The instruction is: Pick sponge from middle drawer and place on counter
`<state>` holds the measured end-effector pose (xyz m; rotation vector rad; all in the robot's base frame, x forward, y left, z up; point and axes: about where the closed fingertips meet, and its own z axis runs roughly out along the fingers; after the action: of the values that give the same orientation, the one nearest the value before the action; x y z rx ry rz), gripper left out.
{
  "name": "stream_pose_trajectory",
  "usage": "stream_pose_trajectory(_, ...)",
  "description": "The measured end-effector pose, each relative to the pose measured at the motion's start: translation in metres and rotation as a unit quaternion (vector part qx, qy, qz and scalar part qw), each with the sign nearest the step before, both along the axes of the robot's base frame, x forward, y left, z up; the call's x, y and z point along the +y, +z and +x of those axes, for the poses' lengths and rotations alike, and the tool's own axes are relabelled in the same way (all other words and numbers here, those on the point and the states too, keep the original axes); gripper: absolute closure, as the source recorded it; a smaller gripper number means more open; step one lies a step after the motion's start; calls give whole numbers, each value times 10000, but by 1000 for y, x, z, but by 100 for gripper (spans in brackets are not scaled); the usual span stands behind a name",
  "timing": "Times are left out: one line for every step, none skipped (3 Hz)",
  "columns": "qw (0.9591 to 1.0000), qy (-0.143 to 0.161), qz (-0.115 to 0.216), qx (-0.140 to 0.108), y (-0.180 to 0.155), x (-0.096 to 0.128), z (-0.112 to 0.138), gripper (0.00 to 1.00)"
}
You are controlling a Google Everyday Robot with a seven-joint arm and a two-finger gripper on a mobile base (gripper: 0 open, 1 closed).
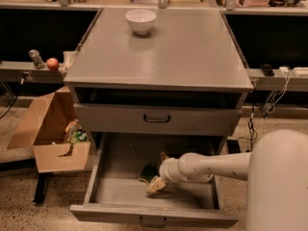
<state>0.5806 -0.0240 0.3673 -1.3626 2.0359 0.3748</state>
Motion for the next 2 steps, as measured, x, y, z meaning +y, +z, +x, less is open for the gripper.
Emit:
stream_pose_trajectory(9998,-101,-167,29,-13,-2,4,0)
stream_pose_trajectory(9994,-145,-314,25,-38,-24,9,26)
